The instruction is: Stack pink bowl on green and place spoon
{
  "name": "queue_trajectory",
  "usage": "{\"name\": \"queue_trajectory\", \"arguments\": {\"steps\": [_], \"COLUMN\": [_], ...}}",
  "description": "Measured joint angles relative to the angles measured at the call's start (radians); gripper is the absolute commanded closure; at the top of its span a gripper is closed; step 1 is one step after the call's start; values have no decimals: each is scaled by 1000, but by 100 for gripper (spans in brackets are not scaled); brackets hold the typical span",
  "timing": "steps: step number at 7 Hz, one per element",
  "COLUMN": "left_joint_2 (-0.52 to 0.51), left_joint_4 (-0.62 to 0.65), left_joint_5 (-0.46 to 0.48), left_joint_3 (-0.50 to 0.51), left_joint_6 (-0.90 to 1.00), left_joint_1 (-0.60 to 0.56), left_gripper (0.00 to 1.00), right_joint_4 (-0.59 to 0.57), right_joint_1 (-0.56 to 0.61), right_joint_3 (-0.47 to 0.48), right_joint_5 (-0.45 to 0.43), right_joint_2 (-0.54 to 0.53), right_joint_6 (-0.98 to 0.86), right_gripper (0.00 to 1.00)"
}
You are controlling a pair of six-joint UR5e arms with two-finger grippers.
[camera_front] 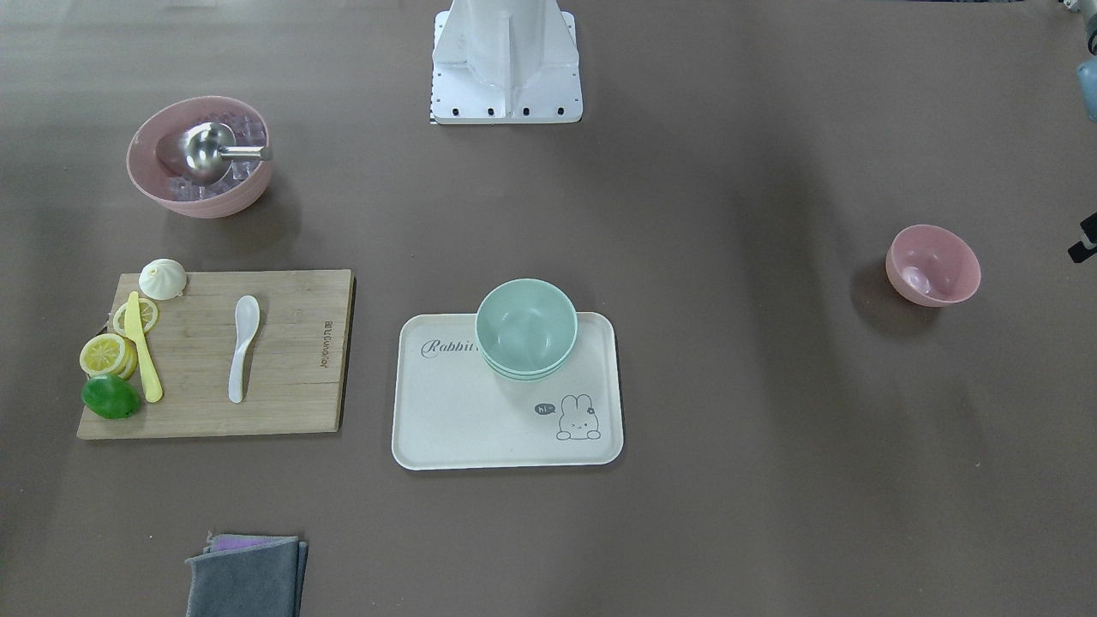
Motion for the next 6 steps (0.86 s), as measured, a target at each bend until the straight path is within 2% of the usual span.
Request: {"name": "queue_trajectory", "arguments": {"steps": [3,6], "left_joint_2": [29,44], "left_joint_4": [-147,-197], "left_joint_5": [-5,7], "left_joint_3": [15,32], "left_joint_6": [-7,-17], "left_joint_1": [2,3], "left_gripper": [2,2], "right_joint_4": [7,46], "right_joint_1": [-4,-6], "right_joint_3": [-1,-16], "right_joint_5": [-2,-10], "right_joint_2": [19,12], "right_joint_6": [-4,7], "right_gripper": [0,0]}}
